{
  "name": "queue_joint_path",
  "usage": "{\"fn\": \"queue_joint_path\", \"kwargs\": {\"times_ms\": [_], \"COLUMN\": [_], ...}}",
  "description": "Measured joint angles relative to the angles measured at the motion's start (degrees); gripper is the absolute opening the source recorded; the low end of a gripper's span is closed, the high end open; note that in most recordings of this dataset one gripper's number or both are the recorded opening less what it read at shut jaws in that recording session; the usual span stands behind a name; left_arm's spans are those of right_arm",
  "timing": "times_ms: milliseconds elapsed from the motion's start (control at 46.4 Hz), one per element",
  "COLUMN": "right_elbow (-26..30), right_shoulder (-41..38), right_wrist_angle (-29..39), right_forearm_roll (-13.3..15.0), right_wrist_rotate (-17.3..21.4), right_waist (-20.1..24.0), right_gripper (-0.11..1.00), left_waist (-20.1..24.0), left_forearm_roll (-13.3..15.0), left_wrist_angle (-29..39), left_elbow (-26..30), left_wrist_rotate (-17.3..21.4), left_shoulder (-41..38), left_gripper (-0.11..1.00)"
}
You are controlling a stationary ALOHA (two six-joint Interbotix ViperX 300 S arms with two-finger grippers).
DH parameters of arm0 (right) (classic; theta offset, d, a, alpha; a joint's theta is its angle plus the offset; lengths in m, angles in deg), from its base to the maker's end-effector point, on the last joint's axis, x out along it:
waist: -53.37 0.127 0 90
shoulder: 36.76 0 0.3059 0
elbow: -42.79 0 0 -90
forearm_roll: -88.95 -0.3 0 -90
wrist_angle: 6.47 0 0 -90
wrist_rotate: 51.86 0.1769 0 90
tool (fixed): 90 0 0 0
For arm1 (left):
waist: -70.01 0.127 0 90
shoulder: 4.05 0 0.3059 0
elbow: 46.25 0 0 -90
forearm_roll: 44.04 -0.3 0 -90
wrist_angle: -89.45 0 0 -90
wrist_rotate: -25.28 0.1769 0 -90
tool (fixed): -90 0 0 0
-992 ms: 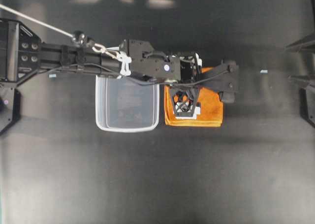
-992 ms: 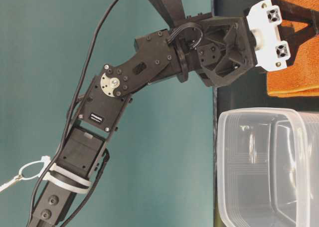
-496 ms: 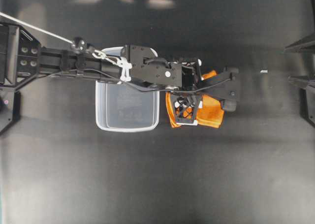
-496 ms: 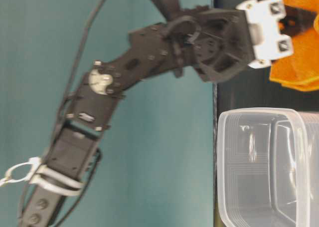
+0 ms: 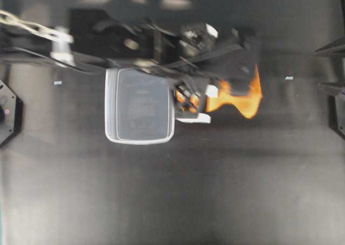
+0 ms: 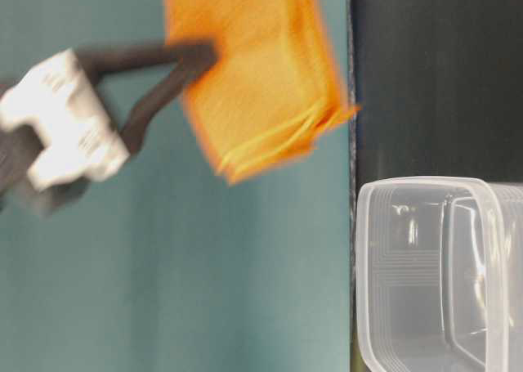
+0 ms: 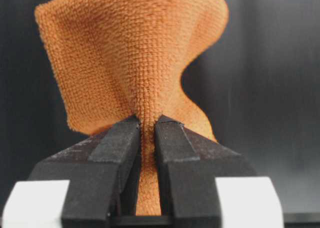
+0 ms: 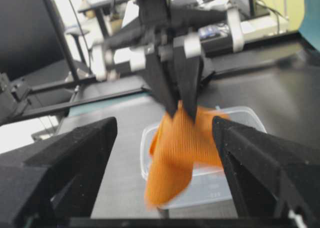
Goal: Place the orange towel into the container with the left arm.
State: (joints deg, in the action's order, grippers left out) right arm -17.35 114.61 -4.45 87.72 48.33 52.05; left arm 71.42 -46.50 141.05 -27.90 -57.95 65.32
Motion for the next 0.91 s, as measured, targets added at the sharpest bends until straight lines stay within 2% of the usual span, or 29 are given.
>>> {"fn": "queue_joint_path", "kwargs": {"times_ms": [280, 453, 604, 906], "right_elbow": [-0.2, -0.3, -0.4, -0.4], "right_shoulder": [0.8, 1.0, 1.0, 1.0], "right_wrist_angle": [0.0, 0.0, -0.1, -0.1], "right_forearm_roll": [0.0, 0.0, 0.1, 0.1], "right_wrist_rotate": [0.0, 0.0, 0.0, 0.0], "right_waist": [0.0, 0.0, 0.0, 0.0], "right_gripper": [0.75, 0.75, 0.75, 0.75], "left_waist": [1.0, 1.8, 2.2, 2.2], "left_forearm_roll": [0.0, 0.0, 0.0, 0.0], "left_wrist_angle": [1.8, 1.5, -0.1, -1.4], "left_elbow": [-15.1, -22.0, -24.5, -25.0], "left_wrist_rotate": [-0.1, -0.1, 0.0, 0.0], "left_shoulder": [10.6, 14.9, 16.3, 16.4], "left_gripper": [0.06, 0.06, 0.06, 0.06]}}
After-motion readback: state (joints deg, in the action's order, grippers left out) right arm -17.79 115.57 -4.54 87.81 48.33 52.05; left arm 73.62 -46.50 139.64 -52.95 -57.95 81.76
